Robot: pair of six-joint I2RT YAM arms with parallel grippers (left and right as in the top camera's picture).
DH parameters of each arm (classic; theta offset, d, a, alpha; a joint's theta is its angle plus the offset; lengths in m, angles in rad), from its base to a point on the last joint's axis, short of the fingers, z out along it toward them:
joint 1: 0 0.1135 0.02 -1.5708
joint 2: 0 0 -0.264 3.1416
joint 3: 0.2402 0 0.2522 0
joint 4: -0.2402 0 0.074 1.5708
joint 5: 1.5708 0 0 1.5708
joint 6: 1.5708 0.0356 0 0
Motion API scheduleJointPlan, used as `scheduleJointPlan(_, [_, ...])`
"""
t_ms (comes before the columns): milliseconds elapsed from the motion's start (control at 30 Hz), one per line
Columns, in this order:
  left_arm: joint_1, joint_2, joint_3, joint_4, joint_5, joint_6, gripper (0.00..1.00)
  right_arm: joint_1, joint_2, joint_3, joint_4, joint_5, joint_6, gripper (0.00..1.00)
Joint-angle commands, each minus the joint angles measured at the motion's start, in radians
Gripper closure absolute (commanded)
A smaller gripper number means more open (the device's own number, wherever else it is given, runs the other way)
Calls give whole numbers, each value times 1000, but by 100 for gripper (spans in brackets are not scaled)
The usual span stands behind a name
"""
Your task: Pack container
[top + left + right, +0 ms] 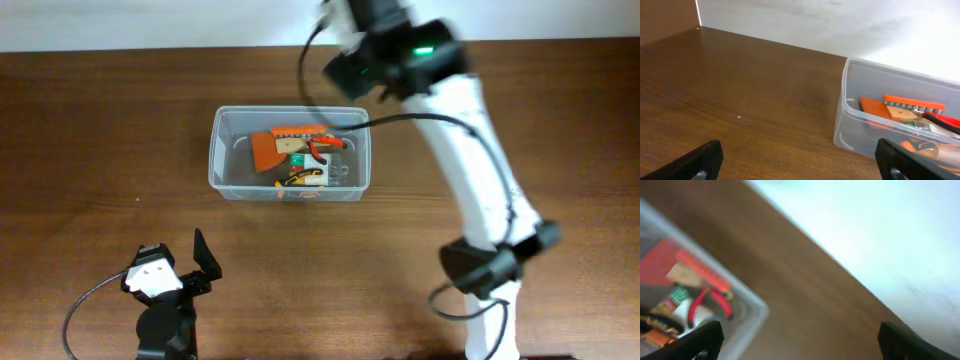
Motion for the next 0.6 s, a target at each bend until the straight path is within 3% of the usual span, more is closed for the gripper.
scheduleJointPlan(0, [-4, -5, -4, -1, -4, 9, 1, -18, -33, 11, -46, 26, 233, 2])
scheduleJointPlan(167, [-4, -5, -4, -1, -3, 9, 1, 1, -65, 11, -53, -18, 378, 2])
scheduleJointPlan(300, [-4, -5, -4, -1, -3, 9, 1, 42, -83, 11, -60, -230, 362, 2])
scheduleJointPlan(567, [-4, -5, -4, -1, -3, 9, 1, 54, -103, 11, -82, -176, 241, 2])
